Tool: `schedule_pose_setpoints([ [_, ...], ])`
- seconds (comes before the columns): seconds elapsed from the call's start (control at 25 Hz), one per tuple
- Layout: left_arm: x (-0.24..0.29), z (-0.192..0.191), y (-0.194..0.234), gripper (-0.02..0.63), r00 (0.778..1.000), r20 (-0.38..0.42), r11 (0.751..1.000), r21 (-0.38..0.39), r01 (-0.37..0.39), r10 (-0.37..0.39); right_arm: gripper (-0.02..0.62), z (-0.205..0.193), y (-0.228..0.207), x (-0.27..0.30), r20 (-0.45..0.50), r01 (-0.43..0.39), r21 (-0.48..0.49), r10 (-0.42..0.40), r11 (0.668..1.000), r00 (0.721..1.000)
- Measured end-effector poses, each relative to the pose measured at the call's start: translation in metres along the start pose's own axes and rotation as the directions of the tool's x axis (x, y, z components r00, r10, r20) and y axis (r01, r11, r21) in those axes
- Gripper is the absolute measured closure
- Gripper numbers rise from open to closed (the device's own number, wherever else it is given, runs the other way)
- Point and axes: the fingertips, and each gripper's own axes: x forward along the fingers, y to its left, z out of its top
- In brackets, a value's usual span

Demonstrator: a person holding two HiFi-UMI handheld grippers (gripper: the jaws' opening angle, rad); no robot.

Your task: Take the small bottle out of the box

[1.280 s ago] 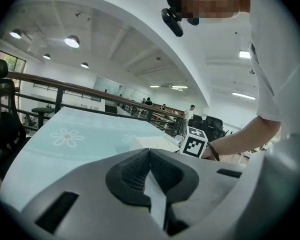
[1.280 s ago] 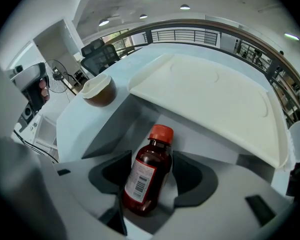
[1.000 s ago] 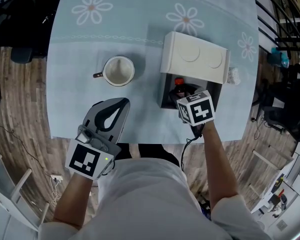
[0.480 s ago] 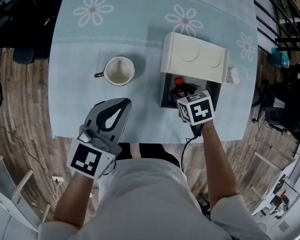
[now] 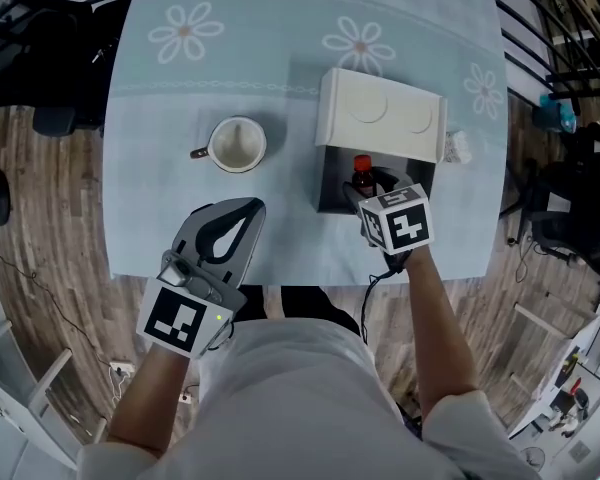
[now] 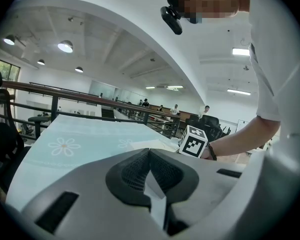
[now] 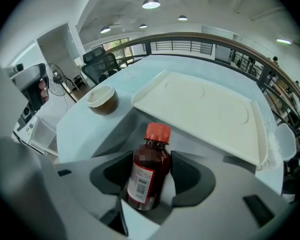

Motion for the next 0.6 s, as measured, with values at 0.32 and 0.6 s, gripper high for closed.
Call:
schedule_pose_setpoints([
  [0.32,-0.004,0.020,-0.013,0.586,1.000,0.017,0.999,0.051,0.018,-0.019,0.347,0.020,0.002,-0.036,0.115,0.015,0.019,-0.017,1.000,0.993],
  [0.6,-0.010,0.038,-0.021,0.586,0.999,0.032,0.995,0.097,0.030,-0.034,0.348,0.036,0.006,-0.068,0.207,0.030,0.037,-0.037,0.999,0.978],
])
